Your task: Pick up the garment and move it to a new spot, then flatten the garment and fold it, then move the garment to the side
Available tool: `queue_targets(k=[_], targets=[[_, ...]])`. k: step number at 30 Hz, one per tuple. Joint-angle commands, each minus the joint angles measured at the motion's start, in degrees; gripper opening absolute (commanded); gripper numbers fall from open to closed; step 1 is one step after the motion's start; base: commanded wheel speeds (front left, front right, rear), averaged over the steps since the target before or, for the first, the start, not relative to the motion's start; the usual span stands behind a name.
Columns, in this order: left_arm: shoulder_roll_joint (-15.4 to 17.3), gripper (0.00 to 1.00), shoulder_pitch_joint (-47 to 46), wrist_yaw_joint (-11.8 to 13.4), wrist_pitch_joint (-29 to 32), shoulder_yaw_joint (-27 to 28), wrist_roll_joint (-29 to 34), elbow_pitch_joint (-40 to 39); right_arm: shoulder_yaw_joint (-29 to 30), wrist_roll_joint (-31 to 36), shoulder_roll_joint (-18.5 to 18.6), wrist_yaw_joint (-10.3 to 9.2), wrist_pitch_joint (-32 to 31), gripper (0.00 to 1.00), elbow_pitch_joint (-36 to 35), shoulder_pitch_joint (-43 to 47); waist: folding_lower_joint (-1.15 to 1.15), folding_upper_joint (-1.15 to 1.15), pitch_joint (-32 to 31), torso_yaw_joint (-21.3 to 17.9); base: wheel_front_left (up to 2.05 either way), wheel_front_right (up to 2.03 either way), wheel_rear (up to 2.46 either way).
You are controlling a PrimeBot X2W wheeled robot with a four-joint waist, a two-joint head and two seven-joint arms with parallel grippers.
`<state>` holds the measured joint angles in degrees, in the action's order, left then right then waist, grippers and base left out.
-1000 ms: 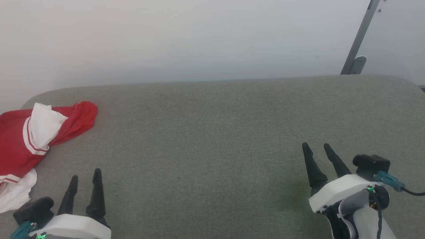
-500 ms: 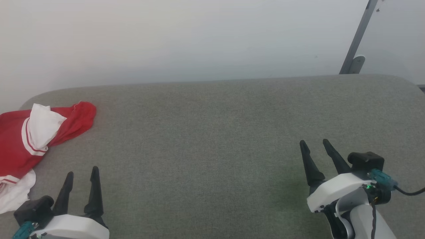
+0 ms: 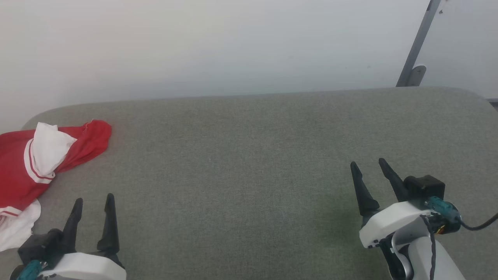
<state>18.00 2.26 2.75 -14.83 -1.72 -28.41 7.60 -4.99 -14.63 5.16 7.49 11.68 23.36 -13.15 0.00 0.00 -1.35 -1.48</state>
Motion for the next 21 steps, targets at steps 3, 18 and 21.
queue_targets(k=[3, 18, 21], targets=[[0.5, 1.0, 0.6, -0.2, -0.4, -0.1, 0.6, -0.2, 0.2, 0.7, -0.1, 0.0, 0.5, 1.0, 0.1, -0.5, 0.0, 0.0, 0.0, 0.0, 0.0, 0.0, 0.0], [0.6, 1.0, 0.3, 0.9, 0.0, 0.6, -0.8, 0.2, -0.5, 0.5, -0.2, 0.0, 0.6, 1.0, -0.2, 0.2, 0.0, 0.0, -0.6, 1.4, 0.0, 0.0, 0.0], [0.8, 1.0, 0.5, 1.6, 0.3, 1.3, -1.4, 0.1, -1.8, 0.1, -0.1, 0.0, 0.2, 1.0, -0.1, 0.1, 0.0, 0.0, -1.1, 3.0, 0.0, 0.0, 0.0]])
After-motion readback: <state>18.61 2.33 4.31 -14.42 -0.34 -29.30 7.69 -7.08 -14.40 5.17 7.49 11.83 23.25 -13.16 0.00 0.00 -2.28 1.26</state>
